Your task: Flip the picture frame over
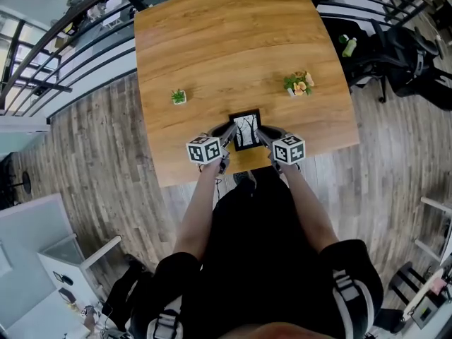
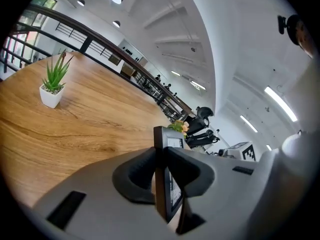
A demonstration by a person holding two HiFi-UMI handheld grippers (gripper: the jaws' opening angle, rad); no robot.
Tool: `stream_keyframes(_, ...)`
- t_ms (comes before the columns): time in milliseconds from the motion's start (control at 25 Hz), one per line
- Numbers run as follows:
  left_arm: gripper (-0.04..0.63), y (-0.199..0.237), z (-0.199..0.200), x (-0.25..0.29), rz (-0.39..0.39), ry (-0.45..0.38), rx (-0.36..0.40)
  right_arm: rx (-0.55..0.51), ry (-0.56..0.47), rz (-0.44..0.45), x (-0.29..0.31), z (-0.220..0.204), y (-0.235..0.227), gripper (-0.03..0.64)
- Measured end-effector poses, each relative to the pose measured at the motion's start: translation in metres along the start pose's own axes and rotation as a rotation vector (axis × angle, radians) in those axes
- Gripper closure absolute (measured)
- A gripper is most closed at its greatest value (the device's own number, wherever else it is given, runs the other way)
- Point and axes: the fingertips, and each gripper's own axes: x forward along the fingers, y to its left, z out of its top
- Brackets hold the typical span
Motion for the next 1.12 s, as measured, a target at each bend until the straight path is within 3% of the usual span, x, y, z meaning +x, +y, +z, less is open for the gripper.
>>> stream_keyframes(600,0.508,0.049,-0.006,0.038,0.149,0.084,0.027,0.031,0.088,-0.022,0.046,-0.009,-0.036,0.529)
stream_keyframes(960,0.505,0.072,-0.013,0.049,0.212,0.116,0.019,0.008,0.088,-0.025,0.061,-0.010,-0.045,0.525)
stream_keyframes(1120,0.497,0.077,-0.013,0.051,0.253,0.111,0.064,0.000,0.088,-0.038,0.064,-0.010,-0.046,0.522)
